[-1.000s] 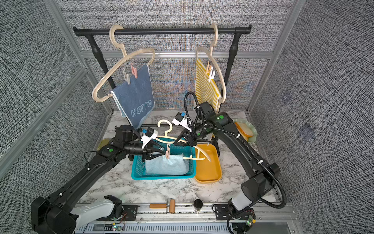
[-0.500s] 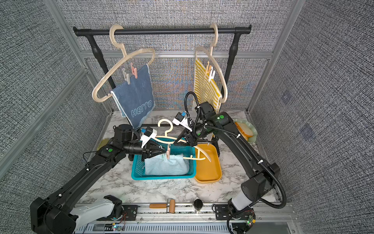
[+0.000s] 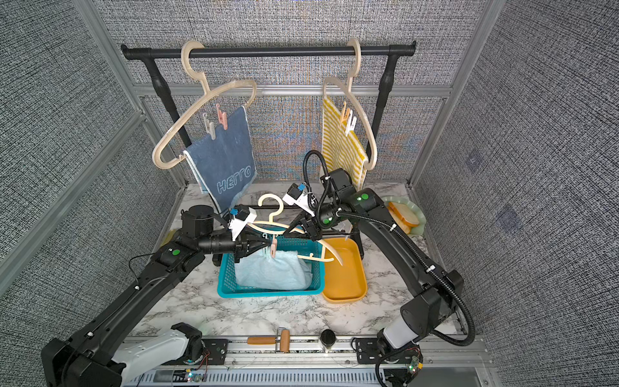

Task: Remove the clothespins securing towels to the hanger
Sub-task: Remove the clothespin from the hanger.

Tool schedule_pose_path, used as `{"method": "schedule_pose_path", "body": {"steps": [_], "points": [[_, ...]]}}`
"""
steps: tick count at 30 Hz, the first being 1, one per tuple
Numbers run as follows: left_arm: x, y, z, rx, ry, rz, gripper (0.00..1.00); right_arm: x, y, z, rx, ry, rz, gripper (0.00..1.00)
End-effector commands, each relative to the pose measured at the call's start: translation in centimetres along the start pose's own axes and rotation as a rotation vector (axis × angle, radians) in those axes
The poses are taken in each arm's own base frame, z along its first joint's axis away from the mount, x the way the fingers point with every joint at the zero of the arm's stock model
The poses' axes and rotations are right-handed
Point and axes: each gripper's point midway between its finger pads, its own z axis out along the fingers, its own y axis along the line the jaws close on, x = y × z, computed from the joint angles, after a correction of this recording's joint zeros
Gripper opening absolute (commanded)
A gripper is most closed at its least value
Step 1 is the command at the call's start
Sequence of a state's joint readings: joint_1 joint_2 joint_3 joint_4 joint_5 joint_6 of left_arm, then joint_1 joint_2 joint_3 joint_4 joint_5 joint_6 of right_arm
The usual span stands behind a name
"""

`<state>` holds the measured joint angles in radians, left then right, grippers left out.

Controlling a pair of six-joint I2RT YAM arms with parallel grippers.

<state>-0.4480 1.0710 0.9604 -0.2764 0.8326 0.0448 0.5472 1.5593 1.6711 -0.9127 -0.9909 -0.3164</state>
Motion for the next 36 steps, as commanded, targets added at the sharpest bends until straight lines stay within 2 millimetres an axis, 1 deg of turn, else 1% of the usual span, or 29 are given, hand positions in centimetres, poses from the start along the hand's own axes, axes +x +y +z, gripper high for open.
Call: {"method": "schedule_pose_path", "body": {"steps": [1, 7, 11, 15, 21, 25, 28, 33, 36], "points": [[-2.1, 2.1, -0.7, -0.140, -0.056, 0.052, 0.00, 0.6, -1.0, 0.1, 0.072, 0.030, 0.046, 0.00], [-2.8, 2.9, -1.3, -0.213, -0.083, 0.057, 0.00, 0.9, -2.0, 0.2, 0.147, 0.044, 0.051, 0.00], [-3.1, 2.5, -1.7, -0.215, -0.108, 0.076, 0.00, 0.9, -2.6, 0.0, 0.186, 0.032, 0.048, 0.00], [-3.2, 2.6, -1.9, -0.226, -0.112, 0.070, 0.00, 0.6, -3.4, -0.3, 0.228, 0.014, 0.054, 0.00], [-3.7, 2.5, -2.5, -0.256, -0.147, 0.072, 0.00, 0.4, -5.1, -0.6, 0.311, 0.001, 0.078, 0.00], [-3.5, 2.8, -2.7, -0.277, -0.166, 0.056, 0.00, 0.2, -5.8, -0.7, 0.339, -0.010, 0.085, 0.00], [-3.1, 2.8, -2.6, -0.275, -0.162, 0.051, 0.00, 0.0, -5.9, -0.7, 0.344, -0.021, 0.084, 0.00], [-3.3, 2.1, -2.5, -0.237, -0.181, 0.060, 0.00, 0.5, -6.9, -0.7, 0.382, -0.006, 0.108, 0.00], [-3.8, 2.2, -2.7, -0.246, -0.212, 0.060, 0.00, 0.7, -7.3, -0.5, 0.389, -0.010, 0.121, 0.00]]}}
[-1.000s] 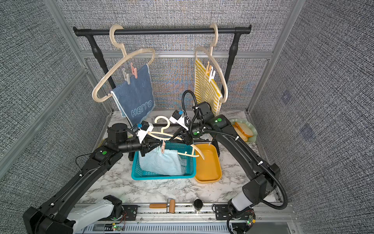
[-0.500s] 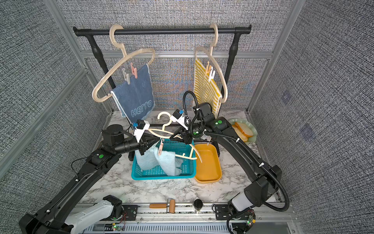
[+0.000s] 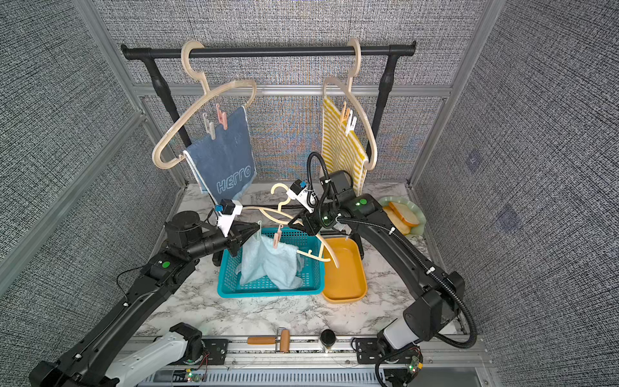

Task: Remove the clothespins securing towels to the hanger
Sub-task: Remove the clothespin from the hanger.

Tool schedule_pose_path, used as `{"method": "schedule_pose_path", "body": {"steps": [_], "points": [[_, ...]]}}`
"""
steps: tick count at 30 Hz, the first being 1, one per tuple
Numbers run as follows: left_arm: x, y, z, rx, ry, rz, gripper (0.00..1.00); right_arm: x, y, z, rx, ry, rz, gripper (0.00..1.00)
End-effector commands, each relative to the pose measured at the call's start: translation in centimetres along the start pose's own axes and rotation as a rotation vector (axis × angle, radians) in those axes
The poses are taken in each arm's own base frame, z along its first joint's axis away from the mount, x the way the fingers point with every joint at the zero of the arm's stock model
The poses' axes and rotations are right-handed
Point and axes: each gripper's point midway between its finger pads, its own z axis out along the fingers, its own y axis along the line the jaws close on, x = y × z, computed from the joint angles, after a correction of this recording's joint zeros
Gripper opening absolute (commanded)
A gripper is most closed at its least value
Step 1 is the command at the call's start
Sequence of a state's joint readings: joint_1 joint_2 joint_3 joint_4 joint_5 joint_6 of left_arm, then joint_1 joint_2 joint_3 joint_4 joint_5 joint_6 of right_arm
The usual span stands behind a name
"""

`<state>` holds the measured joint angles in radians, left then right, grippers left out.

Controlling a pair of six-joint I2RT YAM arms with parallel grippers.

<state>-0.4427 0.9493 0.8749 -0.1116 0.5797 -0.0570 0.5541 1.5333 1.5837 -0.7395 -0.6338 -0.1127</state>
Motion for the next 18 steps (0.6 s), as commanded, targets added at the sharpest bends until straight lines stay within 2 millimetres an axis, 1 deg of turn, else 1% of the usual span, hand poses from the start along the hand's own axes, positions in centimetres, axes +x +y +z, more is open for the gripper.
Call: {"method": "schedule_pose_path", "body": {"steps": [1, 7, 10, 12, 14, 18], "points": [[-1.8, -0.3, -0.2, 0.007, -0.078, 0.019, 0.00, -0.4, -0.7, 0.2, 0.035, -0.018, 0.005, 0.00], [-2.9, 1.0, -0.6, -0.075, -0.125, 0.013, 0.00, -0.2, -1.0, 0.1, 0.058, -0.020, 0.008, 0.00], [-3.1, 1.0, -0.6, -0.080, -0.134, 0.012, 0.00, -0.1, -1.2, 0.0, 0.077, -0.020, 0.010, 0.00], [-2.9, 0.4, -0.5, -0.037, -0.121, 0.003, 0.00, 0.1, -1.6, -0.1, 0.099, -0.020, 0.018, 0.00], [-2.1, -0.6, -0.2, 0.027, -0.086, -0.009, 0.00, 0.1, -2.0, -0.4, 0.117, -0.023, 0.028, 0.00], [-0.7, -3.0, -0.2, 0.146, -0.036, -0.079, 0.00, -0.6, -3.7, -1.1, 0.175, -0.065, 0.081, 0.00]]}}
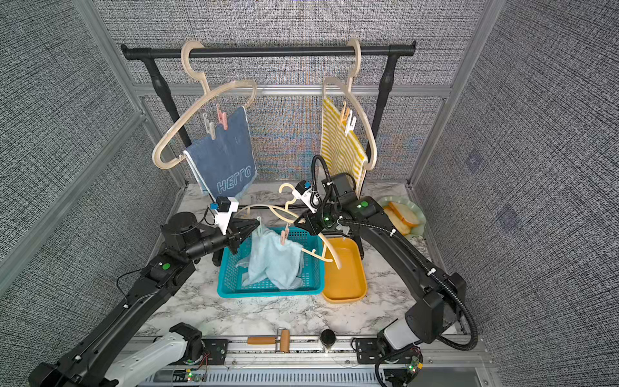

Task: Remove the clothespins securing towels to the hanger
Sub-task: Remove the clothespin from the hanger, then place the clothespin in the storage box.

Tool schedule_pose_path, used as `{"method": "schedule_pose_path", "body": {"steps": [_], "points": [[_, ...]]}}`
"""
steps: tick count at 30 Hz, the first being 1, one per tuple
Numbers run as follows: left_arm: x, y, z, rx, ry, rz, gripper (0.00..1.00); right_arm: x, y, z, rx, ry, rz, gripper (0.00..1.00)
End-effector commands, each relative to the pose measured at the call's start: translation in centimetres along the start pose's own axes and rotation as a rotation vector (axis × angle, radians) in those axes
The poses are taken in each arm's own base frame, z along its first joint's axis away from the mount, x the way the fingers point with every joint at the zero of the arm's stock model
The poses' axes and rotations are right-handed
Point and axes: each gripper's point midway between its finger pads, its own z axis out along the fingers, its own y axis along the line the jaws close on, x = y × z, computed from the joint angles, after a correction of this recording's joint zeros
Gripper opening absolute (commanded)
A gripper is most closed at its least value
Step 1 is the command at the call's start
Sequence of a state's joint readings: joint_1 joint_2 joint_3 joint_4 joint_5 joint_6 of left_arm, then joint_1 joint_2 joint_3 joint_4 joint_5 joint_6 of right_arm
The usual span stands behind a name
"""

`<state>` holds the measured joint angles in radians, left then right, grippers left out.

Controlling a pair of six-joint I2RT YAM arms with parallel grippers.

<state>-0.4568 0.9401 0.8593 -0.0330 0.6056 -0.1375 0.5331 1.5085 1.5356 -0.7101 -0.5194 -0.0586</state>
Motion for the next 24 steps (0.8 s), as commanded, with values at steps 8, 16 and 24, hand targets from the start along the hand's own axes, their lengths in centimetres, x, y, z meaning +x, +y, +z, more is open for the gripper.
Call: {"method": "schedule_pose_path", "body": {"steps": [8, 16, 24], "points": [[3.3, -6.1, -0.4, 0.194, 0.060, -0.112, 0.00, -3.3, -2.0, 0.3, 0.040, -0.089, 0.057, 0.00], [7.2, -10.0, 3.9, 0.293, 0.183, -0.108, 0.00, -4.5, -1.8, 0.9, 0.001, -0.108, 0.064, 0.00], [9.5, -14.5, 8.9, 0.418, 0.207, -0.132, 0.00, -4.5, -2.0, 1.2, 0.005, -0.110, 0.069, 0.00]]}}
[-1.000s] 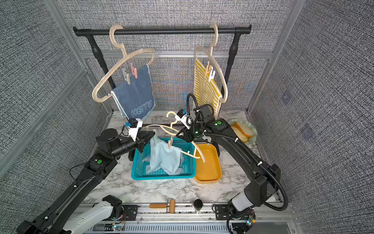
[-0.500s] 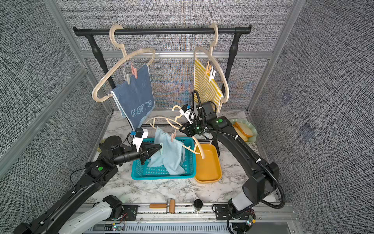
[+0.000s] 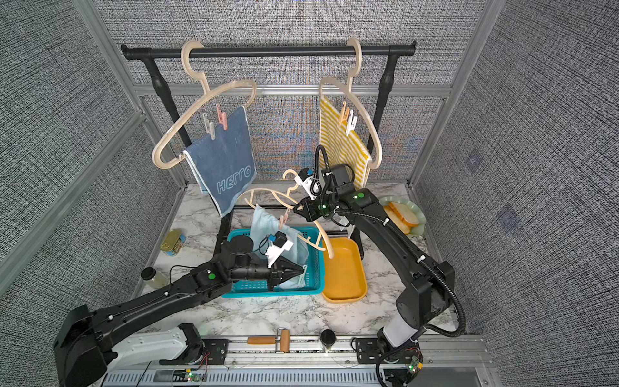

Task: Remove the clothespins securing towels to the hanger
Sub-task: Place the clothespin in the storage box.

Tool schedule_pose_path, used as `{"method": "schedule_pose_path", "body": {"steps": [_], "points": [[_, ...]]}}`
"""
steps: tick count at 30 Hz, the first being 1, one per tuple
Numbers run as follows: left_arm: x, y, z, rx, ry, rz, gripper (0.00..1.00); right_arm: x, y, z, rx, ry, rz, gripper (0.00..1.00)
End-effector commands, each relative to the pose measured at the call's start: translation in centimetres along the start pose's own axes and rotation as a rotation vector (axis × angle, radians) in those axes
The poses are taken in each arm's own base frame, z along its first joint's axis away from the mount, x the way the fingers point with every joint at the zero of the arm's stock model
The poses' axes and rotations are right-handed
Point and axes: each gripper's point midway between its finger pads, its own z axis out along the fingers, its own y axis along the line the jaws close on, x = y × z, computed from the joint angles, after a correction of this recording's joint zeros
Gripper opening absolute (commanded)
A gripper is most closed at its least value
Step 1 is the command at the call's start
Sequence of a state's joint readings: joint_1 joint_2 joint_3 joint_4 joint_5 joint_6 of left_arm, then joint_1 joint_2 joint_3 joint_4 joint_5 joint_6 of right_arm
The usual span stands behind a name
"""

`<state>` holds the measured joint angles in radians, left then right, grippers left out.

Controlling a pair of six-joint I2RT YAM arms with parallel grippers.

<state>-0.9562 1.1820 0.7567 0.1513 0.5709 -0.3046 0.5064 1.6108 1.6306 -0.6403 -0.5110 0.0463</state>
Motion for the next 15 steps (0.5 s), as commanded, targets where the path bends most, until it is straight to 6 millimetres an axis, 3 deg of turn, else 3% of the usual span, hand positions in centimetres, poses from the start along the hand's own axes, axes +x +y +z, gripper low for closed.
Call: {"method": "schedule_pose_path", "body": {"steps": [1, 7, 15], "points": [[-1.7, -0.7, 2.2, 0.034, -0.063, 0.020, 0.00, -1.3, 0.6, -0.1, -0.028, -0.048, -0.018, 0.00], [-1.4, -0.9, 6.2, 0.112, -0.052, -0.004, 0.00, -1.1, 0.5, 0.0, -0.027, -0.050, -0.013, 0.00], [0.1, 1.3, 10.9, 0.075, 0.001, -0.034, 0.00, -1.5, 0.4, -0.8, -0.028, -0.081, -0.008, 0.00]]}}
